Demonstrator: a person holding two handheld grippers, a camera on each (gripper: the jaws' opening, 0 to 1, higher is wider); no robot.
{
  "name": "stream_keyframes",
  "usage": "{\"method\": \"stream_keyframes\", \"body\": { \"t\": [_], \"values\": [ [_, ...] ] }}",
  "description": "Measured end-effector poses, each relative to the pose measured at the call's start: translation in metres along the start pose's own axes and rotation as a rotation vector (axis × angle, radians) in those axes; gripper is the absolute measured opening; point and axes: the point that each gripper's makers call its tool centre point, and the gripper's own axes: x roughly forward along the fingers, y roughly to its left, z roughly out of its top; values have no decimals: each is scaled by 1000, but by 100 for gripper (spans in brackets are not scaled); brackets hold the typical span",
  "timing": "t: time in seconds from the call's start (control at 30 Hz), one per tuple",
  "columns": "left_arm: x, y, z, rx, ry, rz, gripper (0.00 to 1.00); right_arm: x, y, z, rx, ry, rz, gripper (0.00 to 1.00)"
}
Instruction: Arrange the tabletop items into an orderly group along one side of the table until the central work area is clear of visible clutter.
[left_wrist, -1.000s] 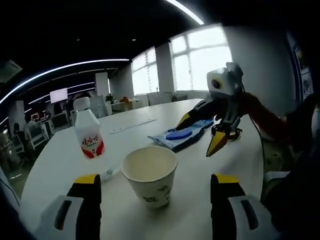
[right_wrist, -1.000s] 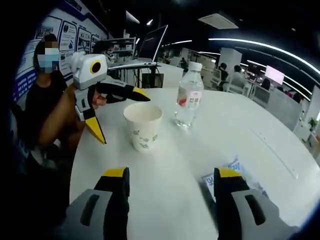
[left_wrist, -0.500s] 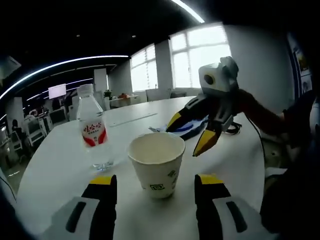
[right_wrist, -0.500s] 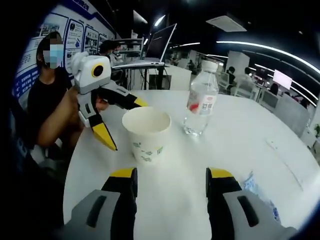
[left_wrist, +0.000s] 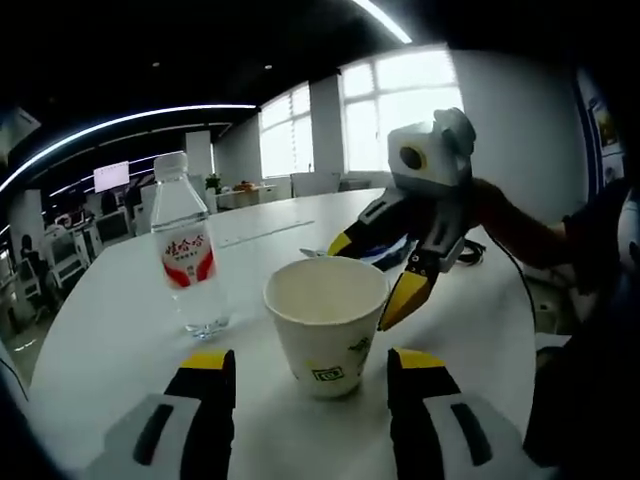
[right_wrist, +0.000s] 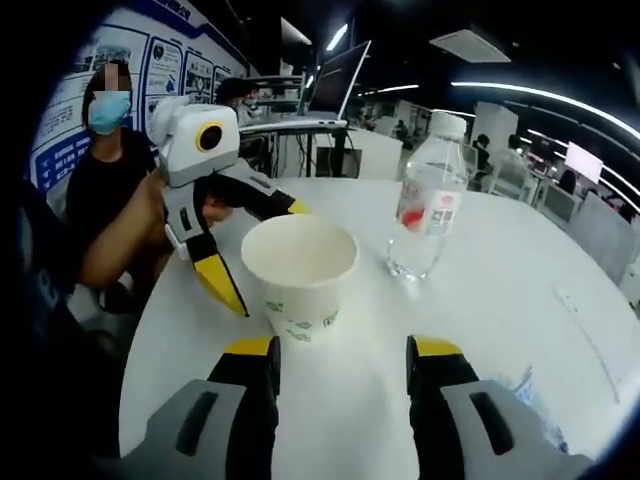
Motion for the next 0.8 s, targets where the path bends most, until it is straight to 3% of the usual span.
{"method": "stream_keyframes", "body": {
  "t": [0.23,0.53,0.8],
  "values": [
    [5,8,-2,-9,17,21,54,7,3,1,11,-17,15,46],
    [3,4,-5,-13,19,13,51,10,13,9,1,-45,47,43],
    [0,-5,2,22,-8,-26,44,10,17,23,-29,-90,79,38]
  ]
}}
